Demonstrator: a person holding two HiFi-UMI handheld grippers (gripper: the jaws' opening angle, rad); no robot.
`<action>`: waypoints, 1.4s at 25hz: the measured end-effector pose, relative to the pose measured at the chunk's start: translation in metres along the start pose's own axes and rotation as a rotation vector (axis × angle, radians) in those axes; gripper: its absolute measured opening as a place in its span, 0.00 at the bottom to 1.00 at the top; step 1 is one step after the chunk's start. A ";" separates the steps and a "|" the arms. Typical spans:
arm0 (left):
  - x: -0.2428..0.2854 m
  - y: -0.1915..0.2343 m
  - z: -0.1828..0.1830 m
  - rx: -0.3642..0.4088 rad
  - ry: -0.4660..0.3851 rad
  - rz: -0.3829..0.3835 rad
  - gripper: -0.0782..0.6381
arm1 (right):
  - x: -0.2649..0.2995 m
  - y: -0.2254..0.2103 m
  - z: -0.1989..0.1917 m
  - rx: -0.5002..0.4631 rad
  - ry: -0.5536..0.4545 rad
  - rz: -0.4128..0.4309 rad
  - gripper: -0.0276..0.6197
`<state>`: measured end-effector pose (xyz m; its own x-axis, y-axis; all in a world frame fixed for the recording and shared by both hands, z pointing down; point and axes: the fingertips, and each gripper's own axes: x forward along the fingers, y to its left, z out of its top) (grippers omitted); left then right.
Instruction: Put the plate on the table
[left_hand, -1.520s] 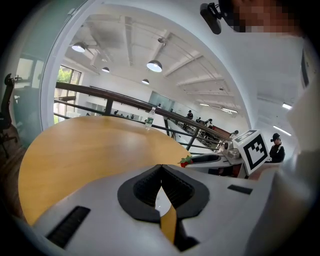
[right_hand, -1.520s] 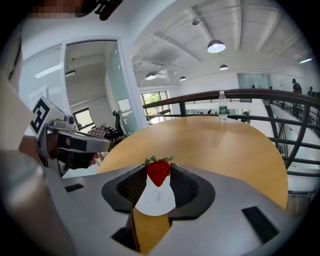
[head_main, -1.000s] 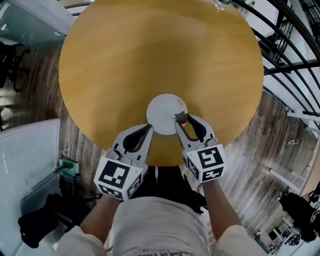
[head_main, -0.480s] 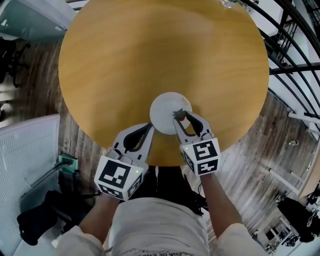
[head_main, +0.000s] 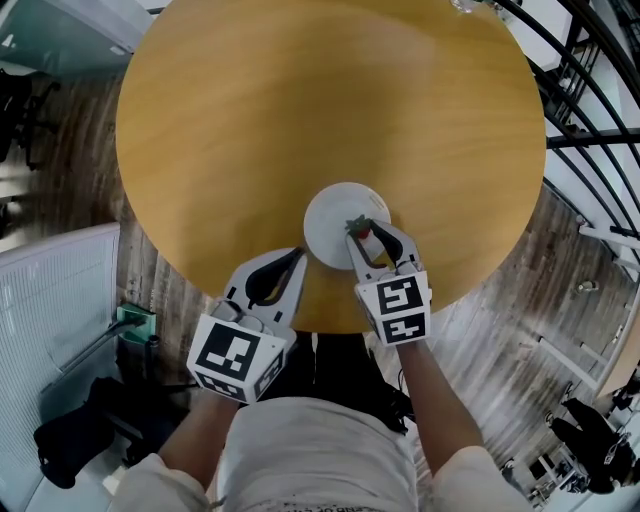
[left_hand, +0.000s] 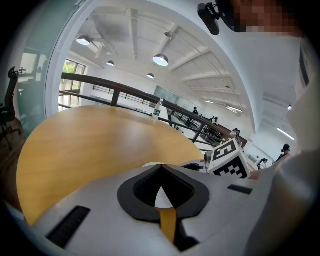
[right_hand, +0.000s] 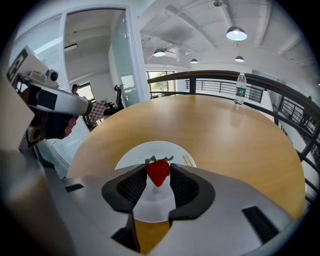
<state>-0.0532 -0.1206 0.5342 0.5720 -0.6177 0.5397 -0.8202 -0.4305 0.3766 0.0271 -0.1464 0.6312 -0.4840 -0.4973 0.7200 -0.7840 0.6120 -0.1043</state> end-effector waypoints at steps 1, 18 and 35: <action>0.000 0.000 -0.001 -0.002 0.000 0.000 0.14 | 0.001 0.000 -0.001 -0.004 0.004 -0.002 0.28; -0.002 0.007 -0.003 -0.025 -0.006 0.005 0.14 | 0.016 0.003 -0.005 -0.050 0.045 -0.035 0.28; -0.002 0.014 -0.002 -0.040 -0.015 0.019 0.14 | 0.020 0.000 -0.008 -0.041 0.060 -0.043 0.30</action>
<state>-0.0663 -0.1244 0.5395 0.5562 -0.6351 0.5360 -0.8300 -0.3923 0.3964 0.0203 -0.1513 0.6508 -0.4251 -0.4869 0.7630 -0.7864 0.6160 -0.0451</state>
